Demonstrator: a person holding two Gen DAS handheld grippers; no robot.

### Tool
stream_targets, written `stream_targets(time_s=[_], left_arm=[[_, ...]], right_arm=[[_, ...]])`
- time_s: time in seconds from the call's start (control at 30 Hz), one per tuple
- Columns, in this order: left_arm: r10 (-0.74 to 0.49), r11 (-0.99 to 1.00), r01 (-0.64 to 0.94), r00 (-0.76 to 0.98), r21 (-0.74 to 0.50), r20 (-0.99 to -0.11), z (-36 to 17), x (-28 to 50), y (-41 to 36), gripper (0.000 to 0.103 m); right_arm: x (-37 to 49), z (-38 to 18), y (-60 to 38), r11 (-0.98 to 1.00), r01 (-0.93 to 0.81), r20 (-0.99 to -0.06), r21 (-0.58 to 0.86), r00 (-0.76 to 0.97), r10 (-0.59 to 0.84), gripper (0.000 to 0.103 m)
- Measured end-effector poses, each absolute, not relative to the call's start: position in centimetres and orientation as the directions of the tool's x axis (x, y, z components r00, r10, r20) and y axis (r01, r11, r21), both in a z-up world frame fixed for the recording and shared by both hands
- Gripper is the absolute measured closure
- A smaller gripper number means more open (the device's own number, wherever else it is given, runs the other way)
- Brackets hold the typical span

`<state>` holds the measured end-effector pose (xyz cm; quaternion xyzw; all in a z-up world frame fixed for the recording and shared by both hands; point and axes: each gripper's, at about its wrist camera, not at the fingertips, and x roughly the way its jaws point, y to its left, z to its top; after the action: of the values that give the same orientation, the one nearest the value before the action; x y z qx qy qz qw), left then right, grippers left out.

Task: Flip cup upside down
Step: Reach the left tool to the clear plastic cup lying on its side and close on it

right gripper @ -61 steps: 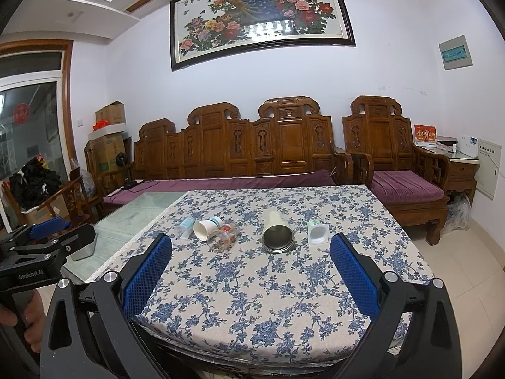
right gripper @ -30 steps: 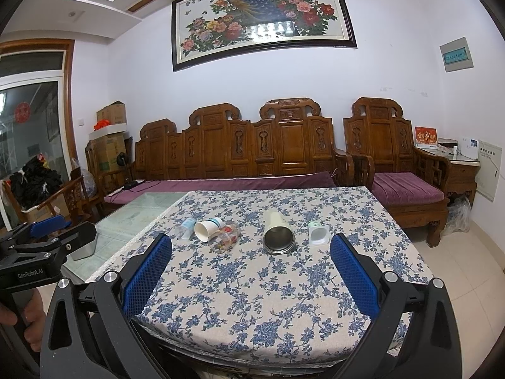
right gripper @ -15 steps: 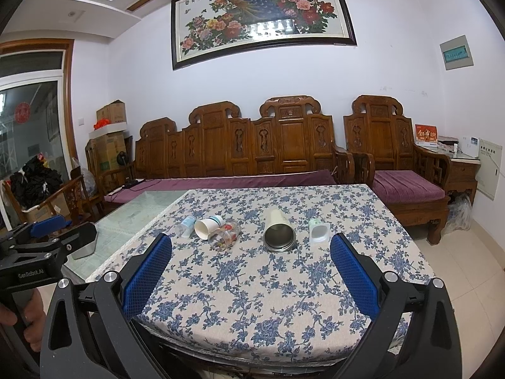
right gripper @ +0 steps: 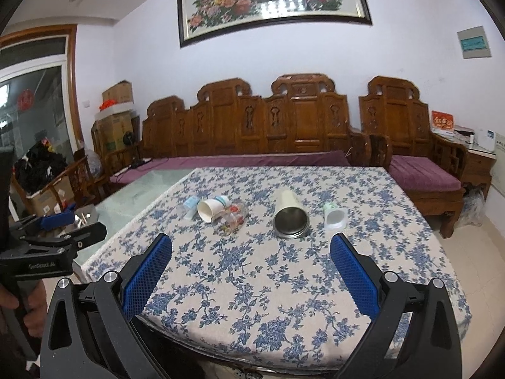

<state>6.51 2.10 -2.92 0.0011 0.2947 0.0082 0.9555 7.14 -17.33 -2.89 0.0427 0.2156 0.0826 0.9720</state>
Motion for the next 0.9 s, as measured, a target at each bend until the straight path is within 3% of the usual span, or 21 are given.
stream_targets(time_s=[0.9], left_arm=[[0.045,0.999,-0.042,0.599,0.024,-0.800,-10.9,26.1,10.6,0.007]], right_arm=[[27.1,-11.6,-12.8,0.962,-0.249,-0.631,0.109,0.730,0.261,0.002]])
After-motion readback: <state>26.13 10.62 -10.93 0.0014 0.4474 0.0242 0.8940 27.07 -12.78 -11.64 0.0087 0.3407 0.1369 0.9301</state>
